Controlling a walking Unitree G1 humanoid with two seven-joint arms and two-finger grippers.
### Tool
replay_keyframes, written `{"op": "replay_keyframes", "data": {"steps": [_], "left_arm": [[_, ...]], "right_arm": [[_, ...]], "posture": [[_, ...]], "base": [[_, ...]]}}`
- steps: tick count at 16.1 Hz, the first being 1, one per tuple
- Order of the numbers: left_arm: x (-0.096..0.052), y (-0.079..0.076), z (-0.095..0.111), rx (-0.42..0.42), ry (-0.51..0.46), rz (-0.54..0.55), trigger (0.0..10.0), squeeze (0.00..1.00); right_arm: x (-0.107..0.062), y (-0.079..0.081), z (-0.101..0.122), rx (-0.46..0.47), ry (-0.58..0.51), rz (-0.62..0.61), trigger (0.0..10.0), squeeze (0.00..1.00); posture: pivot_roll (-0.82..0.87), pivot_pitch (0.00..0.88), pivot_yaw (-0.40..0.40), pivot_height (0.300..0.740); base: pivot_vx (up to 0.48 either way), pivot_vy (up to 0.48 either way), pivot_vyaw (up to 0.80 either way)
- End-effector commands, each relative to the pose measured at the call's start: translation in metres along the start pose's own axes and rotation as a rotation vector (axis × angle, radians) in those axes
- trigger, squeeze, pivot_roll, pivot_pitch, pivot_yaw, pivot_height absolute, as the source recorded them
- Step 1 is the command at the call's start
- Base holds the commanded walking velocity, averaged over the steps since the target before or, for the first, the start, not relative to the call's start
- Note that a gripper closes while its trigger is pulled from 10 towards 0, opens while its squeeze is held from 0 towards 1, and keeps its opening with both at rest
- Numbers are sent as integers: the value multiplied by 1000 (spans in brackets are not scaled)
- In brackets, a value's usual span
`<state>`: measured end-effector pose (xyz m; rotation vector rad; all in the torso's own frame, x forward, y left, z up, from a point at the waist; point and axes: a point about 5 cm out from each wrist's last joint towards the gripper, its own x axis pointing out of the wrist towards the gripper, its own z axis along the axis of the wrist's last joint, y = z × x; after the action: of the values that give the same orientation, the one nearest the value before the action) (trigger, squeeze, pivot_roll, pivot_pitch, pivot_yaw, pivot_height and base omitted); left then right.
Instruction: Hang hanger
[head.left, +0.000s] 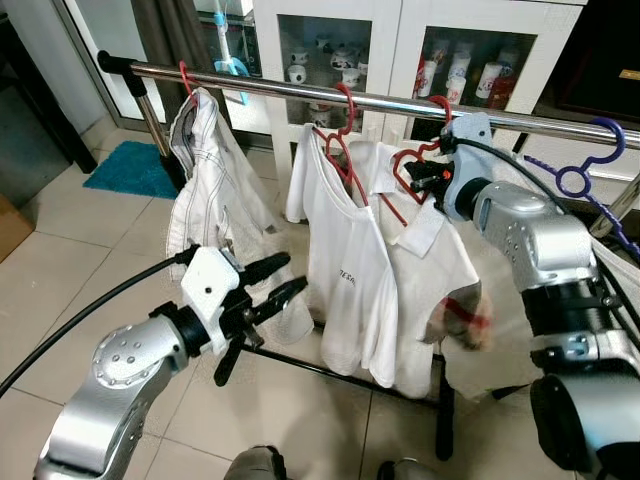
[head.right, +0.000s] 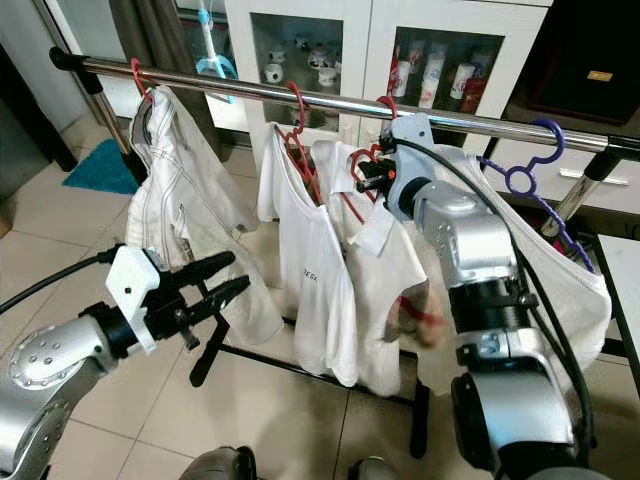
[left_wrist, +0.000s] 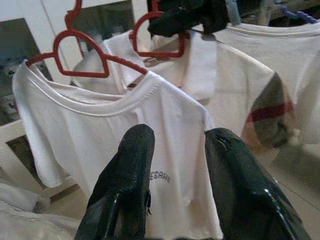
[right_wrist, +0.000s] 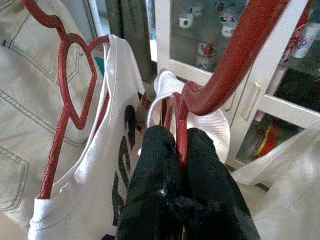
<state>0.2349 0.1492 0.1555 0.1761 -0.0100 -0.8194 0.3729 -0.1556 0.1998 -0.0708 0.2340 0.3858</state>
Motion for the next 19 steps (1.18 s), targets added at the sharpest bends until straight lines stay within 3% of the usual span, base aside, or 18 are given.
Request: {"op": "replay_keyframes", "data": {"steps": [1,7,12,19], "left_arm": [[0,3,-4,0,24,34,10000,0],[0,8,-10,0,11,148,10000,0],[-4,3,-18,-13,41,166,10000,0],[-8,3,-20,-39,36,194,10000,0]], "right_arm": [[-2,5,5,9,-49,0,0,0],[-25,15,25,-37,-207,-39,0,0],[-39,33,9,-46,-228,-14,0,0],[-60,41,-18,16,-271,-102,0,0]], "posture": [[-4,92,70,740],[-11,103,65,740],[-10,111,48,740],[-13,117,40,740]], "base": [[0,0,0],[0,0,0],[0,0,0],[0,0,0]]}}
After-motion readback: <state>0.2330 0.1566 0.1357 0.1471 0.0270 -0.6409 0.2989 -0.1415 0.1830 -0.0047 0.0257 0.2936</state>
